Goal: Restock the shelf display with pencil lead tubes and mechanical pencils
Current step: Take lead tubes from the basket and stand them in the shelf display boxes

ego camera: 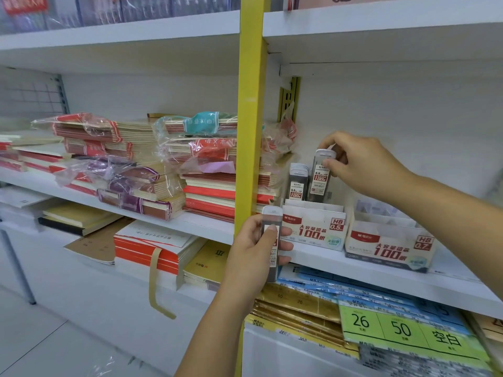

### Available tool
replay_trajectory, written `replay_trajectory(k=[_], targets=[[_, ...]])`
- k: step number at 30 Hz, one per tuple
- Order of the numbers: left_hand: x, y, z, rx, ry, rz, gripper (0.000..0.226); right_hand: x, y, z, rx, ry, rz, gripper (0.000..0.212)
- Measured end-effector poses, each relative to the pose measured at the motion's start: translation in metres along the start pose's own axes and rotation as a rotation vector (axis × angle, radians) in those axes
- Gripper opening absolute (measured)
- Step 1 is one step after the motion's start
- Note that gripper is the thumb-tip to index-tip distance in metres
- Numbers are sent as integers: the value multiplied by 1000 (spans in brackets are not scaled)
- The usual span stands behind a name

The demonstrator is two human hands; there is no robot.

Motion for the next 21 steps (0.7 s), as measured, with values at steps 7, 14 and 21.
replay_trajectory(k=[7,14,21], targets=[[-1,0,-2,3,9,-18,17,23,-1,26,-67,10,71,17],[-5,1,-2,1,36,-18,19,-1,0,28,-68,38,-81,12],[-5,2,-1,-3,48,-16,26,-18,-6,39,-114,116,-44,10]])
Point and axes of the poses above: each hand's wrist, its own y-axis away from the middle knuckle, its own x-axis out of the back of the hand, z = x × y, the point moved 4 cm from there along -y, towards the middle knuckle, and after that the axes turned 13 degrees about y, right-handed, at the moved point
